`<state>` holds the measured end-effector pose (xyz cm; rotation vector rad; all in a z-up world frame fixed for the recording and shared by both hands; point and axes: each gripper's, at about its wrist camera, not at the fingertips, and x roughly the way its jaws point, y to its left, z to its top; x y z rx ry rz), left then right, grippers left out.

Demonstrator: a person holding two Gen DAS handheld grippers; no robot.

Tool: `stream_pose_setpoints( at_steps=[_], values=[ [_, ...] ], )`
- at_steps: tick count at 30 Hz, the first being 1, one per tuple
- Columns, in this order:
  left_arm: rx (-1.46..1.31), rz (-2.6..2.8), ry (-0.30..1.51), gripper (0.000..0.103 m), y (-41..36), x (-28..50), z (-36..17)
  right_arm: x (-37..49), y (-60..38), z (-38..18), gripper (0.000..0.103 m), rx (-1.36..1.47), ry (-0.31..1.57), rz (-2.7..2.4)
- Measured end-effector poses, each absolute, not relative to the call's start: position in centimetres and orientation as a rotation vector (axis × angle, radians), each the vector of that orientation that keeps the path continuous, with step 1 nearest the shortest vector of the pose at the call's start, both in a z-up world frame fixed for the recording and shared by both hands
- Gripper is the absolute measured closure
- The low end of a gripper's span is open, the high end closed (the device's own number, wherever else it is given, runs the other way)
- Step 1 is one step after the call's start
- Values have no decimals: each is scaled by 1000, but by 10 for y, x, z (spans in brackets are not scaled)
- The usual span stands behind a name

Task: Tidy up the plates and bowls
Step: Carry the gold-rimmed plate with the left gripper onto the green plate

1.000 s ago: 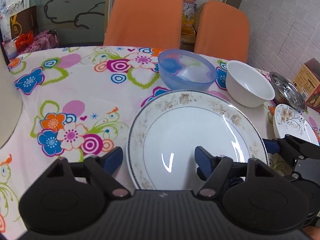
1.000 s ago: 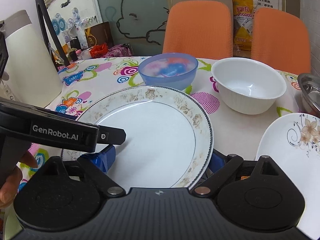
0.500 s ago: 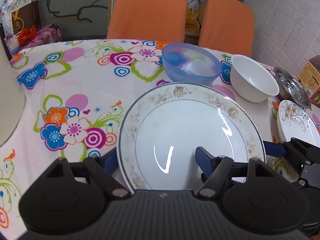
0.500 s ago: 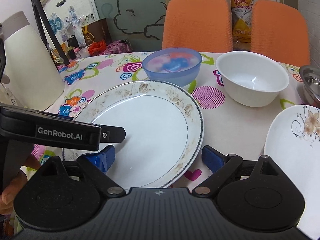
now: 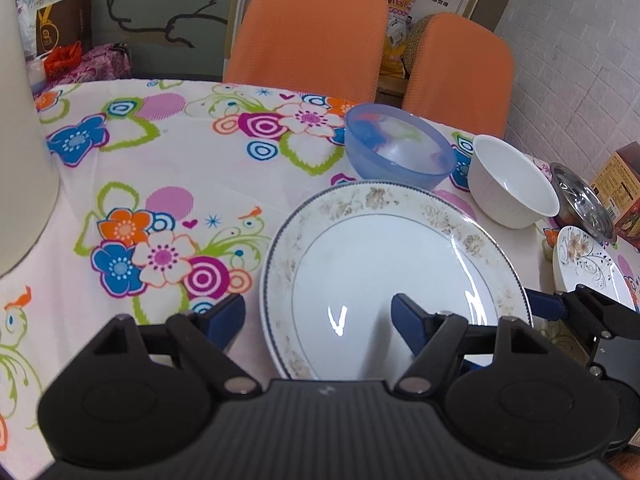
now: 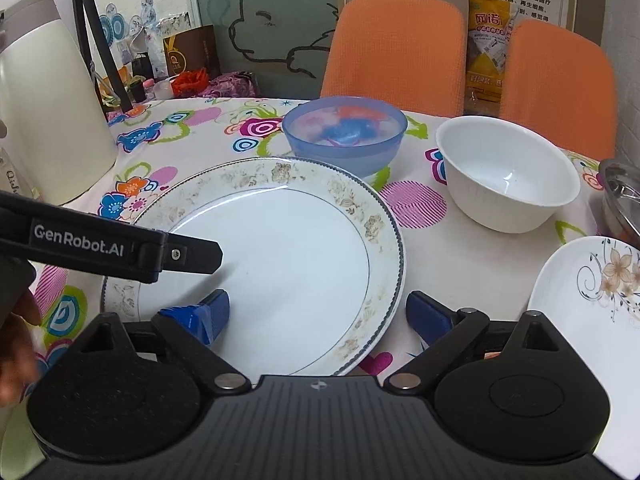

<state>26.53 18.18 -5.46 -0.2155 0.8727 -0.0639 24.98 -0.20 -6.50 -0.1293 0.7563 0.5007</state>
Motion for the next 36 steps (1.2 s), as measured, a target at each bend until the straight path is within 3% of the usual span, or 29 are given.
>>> stream_pose_setpoints(
  at_steps=[5,8,11,14,15,16,18,36],
  values=[
    [-156,-65,876,31,173,265,-56,239,-10,-69,20,-137,699,544],
    [-111,-57,861,48,167,263,-56,237,-10,-67,20,-111,720,535],
    [-107,-18,857,54,169,263,-54,236,-8,-69,25,-103,689,575],
    [-148,-3,887,70,173,266,-50,235,-8,-70,31,-127,654,571],
    [-151,-6,888,74,173,266,-46,236,-9,-69,38,-125,656,565],
    [-145,-7,881,75,171,265,-43,237,-11,-67,44,-122,661,556],
    [-132,-2,868,75,168,262,-35,242,-17,-63,46,-78,691,563],
    [-139,7,768,75,166,200,-9,211,-24,-40,46,-34,612,566]
  ],
)
